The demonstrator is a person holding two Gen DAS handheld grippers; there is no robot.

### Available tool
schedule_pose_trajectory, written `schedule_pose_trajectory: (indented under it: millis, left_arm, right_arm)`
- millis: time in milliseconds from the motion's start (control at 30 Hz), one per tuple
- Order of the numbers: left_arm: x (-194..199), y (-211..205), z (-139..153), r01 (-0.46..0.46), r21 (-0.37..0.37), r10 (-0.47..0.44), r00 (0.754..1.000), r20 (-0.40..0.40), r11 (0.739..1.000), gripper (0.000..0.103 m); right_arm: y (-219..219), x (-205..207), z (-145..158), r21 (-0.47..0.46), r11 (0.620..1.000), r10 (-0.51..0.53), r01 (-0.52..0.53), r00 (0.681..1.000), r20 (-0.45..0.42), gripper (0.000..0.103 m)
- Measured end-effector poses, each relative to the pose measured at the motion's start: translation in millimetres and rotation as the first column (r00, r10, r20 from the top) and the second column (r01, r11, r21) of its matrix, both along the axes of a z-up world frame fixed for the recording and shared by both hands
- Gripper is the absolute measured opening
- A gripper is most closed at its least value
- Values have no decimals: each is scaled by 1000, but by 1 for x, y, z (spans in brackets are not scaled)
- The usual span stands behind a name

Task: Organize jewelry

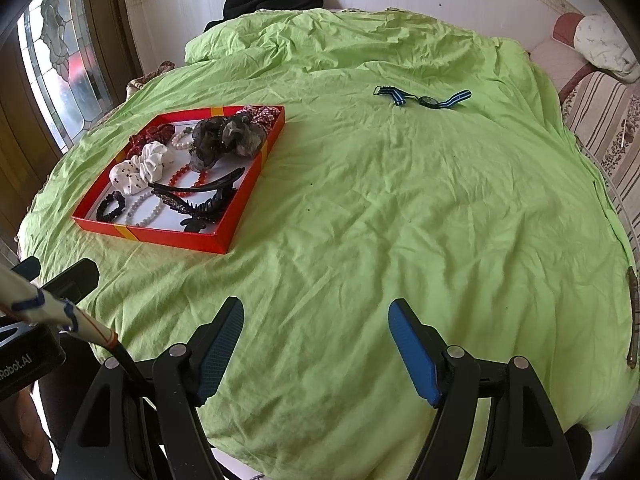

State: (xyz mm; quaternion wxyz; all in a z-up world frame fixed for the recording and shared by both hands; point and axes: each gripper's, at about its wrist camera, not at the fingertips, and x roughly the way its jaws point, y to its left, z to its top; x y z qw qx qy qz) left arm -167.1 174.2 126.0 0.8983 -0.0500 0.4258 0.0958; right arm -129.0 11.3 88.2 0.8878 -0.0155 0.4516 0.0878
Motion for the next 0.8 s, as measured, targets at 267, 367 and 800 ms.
schedule_pose_trajectory:
  millis: [267,367,800]
  left_arm:
    - [-1,3,-4,0,-10,0,1000,-6,1000,103]
    - [0,4,-6,-1,-20,0,1000,-9,1000,103]
    - [1,12,-8,-16,-31,16,1000,-16,999,103]
  right_arm:
    - [1,0,-1,-4,1000,-1,1,1000,-1,80]
    - [2,0,-1,-3,1000,-1,1,1000,-1,81]
    - [8,-2,-3,-16,1000,12,-12,1000,3,81]
